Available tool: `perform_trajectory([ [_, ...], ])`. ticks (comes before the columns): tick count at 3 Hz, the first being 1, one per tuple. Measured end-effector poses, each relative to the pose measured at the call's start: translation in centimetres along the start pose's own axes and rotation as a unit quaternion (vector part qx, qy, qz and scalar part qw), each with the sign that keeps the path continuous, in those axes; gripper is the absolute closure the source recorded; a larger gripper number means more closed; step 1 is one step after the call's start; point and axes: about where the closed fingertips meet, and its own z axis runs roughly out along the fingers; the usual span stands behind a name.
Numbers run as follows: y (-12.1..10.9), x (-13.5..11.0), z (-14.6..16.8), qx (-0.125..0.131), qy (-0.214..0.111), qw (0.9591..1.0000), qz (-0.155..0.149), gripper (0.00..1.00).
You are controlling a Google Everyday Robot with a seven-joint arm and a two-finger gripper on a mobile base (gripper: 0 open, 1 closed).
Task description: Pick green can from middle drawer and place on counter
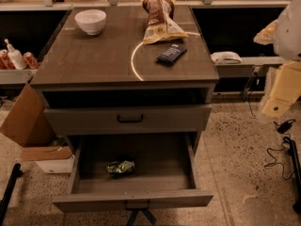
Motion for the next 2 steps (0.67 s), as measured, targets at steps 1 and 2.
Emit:
perform_trajectory([
  [1,0.00,0.00,0.00,0.000,0.000,1.0000,0.000,0.00],
  [2,0.03,-0.14,-0.05,0.005,-0.013,0.9999,0.001,0.00],
])
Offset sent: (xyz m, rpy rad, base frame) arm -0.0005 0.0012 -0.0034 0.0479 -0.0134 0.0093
